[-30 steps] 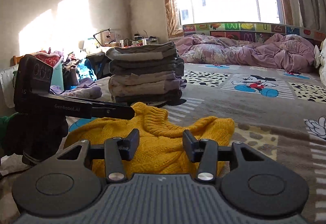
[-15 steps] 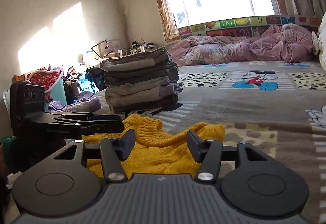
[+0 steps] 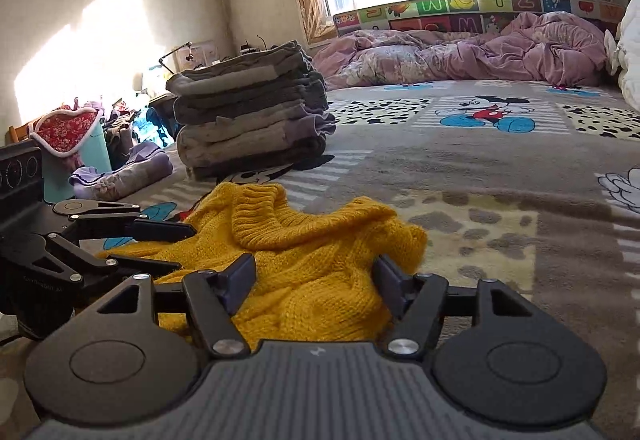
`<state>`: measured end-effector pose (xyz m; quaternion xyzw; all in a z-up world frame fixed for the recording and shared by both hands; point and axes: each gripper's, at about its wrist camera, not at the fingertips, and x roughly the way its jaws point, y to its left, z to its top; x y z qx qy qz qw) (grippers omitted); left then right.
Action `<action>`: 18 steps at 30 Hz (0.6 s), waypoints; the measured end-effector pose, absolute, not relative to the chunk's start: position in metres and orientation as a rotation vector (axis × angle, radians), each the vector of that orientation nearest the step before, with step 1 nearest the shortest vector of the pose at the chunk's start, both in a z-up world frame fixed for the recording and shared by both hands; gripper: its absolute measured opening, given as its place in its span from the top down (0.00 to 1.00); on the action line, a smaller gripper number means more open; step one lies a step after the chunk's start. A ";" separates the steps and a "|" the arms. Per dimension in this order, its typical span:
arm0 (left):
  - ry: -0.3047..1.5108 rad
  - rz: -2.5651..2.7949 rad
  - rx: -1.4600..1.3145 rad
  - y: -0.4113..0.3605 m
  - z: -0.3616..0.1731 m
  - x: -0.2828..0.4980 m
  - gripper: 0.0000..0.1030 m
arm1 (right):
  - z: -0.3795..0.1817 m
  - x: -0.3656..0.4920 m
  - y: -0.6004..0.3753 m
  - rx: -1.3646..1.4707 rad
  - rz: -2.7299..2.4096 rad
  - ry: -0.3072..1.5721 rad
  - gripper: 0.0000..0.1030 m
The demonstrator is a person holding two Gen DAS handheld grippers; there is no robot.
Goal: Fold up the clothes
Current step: 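Grasp the folded yellow sweater with the left gripper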
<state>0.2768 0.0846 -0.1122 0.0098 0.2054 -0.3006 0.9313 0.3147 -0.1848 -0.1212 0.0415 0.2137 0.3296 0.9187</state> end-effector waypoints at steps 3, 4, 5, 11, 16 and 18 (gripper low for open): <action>0.355 -0.643 0.021 0.090 -0.094 0.251 0.50 | -0.107 0.289 -0.187 0.054 0.700 0.363 0.38; 0.345 -0.654 0.028 0.091 -0.090 0.244 0.50 | -0.101 0.277 -0.187 0.035 0.717 0.333 0.40; 0.345 -0.663 0.038 0.090 -0.089 0.239 0.50 | -0.096 0.266 -0.187 0.015 0.734 0.303 0.40; 0.464 -0.641 0.124 0.073 -0.121 0.245 0.50 | -0.125 0.266 -0.163 -0.105 0.696 0.454 0.41; 0.440 -0.631 0.065 0.081 -0.111 0.238 0.50 | -0.118 0.254 -0.163 -0.092 0.663 0.454 0.41; 0.421 -0.605 -0.027 0.094 -0.103 0.236 0.49 | -0.108 0.247 -0.172 -0.018 0.649 0.422 0.41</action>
